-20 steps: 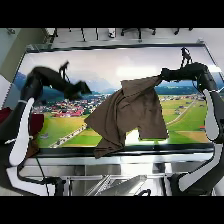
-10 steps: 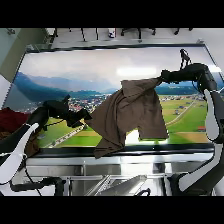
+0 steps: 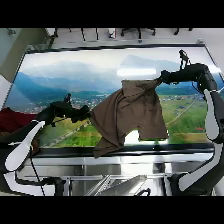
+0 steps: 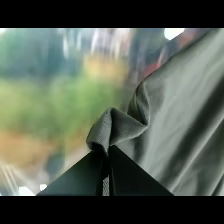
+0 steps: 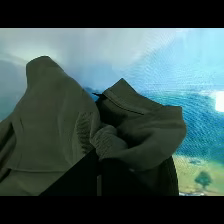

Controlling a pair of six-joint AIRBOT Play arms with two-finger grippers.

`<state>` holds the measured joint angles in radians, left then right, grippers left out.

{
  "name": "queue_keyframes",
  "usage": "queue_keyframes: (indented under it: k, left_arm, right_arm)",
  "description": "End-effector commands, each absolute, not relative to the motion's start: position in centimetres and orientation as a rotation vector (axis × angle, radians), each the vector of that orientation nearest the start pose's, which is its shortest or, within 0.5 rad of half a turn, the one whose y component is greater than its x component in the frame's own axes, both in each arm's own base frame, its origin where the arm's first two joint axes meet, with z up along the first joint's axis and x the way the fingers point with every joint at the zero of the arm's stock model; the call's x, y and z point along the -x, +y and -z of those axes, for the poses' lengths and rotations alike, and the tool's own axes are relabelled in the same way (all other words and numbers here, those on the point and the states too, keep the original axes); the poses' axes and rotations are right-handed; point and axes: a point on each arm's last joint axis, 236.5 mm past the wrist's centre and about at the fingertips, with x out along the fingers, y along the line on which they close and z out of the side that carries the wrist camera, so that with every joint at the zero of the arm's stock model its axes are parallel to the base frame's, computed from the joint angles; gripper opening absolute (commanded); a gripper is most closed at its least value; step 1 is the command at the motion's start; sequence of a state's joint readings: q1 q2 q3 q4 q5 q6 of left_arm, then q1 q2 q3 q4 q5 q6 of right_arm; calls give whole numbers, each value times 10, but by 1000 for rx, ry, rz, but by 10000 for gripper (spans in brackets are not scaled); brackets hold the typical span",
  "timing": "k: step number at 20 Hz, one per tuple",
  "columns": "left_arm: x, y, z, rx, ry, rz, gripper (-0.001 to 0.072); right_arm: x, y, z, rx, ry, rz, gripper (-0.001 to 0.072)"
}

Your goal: Fold the shirts.

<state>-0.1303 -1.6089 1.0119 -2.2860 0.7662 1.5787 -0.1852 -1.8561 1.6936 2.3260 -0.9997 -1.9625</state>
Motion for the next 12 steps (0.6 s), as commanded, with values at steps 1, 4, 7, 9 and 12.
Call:
queue_keyframes:
  k: [1,4,7,9,12]
  left_arm:
    - [-453,-165,74,659,1202,226,19]
    - [-491,-170,17,588,1083,311,18]
    - [-525,-167,-100,533,867,400,17]
    - [-528,-149,-224,465,620,434,17]
    - [-457,-125,-423,336,244,487,17]
  right_arm:
    - [-572,32,-1,-509,967,-338,19]
    - [-573,45,-25,-593,929,-383,18]
    - [-577,44,-118,-615,750,-431,18]
    - [-565,31,-216,-550,566,-439,18]
    - [-503,23,-369,-442,297,-449,19]
